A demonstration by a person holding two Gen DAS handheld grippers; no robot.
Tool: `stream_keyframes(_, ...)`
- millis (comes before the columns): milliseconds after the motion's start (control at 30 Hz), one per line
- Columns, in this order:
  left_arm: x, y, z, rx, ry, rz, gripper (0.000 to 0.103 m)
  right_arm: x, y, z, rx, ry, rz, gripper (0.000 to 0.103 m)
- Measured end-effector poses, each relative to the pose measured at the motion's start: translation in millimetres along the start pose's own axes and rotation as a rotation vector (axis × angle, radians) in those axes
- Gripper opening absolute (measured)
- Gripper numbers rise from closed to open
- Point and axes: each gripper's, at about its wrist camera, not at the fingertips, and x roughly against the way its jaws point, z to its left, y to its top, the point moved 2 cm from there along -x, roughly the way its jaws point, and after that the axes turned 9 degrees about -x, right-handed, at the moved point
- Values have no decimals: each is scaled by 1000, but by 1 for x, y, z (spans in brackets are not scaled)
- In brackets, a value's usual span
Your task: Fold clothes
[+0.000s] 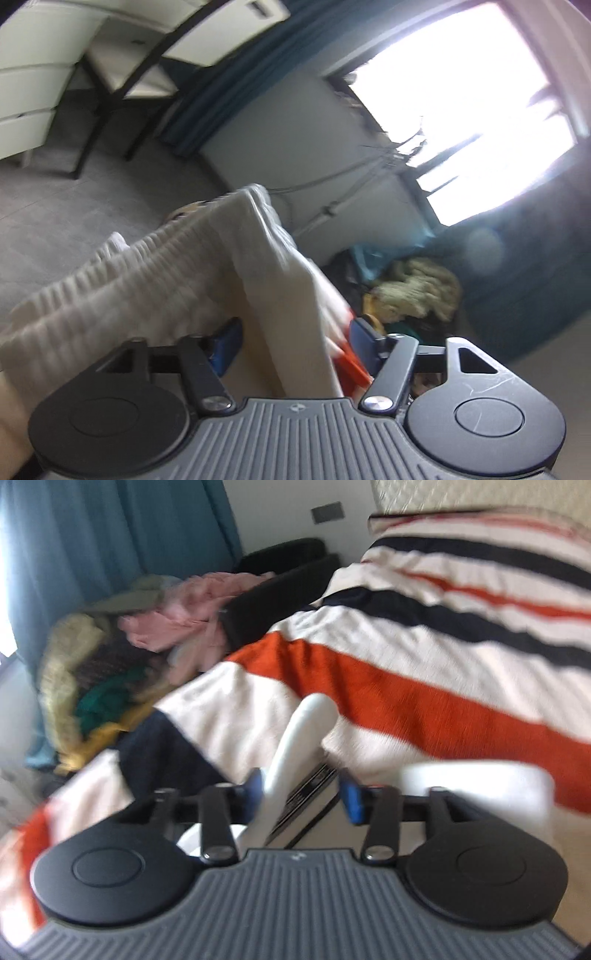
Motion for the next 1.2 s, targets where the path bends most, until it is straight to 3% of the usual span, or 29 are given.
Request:
stream_keyframes(100, 27, -19, -7, -24, -30, 15, 72, 36, -2, -15, -32, 65, 14, 69)
stream_keyframes(200, 59, -52, 0, 11, -26, 27, 80, 76, -6, -35, -85, 132, 27, 69)
stream_keyframes(367, 95, -109, 21, 89, 34, 74, 81, 128, -26, -92, -302, 259, 112, 71)
stream_keyframes(500, 96, -134, 43, 198, 36, 72, 79, 137, -52, -127, -433, 295, 203, 71)
stream_keyframes(633, 82, -130, 59, 290, 39, 7, 79, 114, -64, -139, -515, 320, 287, 70)
stream_keyframes(700, 74, -121, 63, 294, 50, -37, 73, 98, -62, -134, -501, 344, 275, 70)
stream_keyframes(800, 59, -107, 67, 302, 144, -104, 46, 69, -56, -122, -450, 357, 248, 56)
stream_keyframes(867, 51, -100, 74, 343, 198, -131, 27, 48, -51, -118, -440, 325, 231, 41)
stream_keyframes(933, 46, -94, 81, 390, 221, -139, 21, 32, -46, -118, -473, 309, 219, 30)
stream_keyframes(1033, 52, -83, 77, 370, 250, -120, 12, 25, -35, -120, -501, 327, 244, 18)
stream_keyframes(1200, 70, -54, 56, 351, 260, -99, 9, 50, -11, -121, -457, 378, 245, 13)
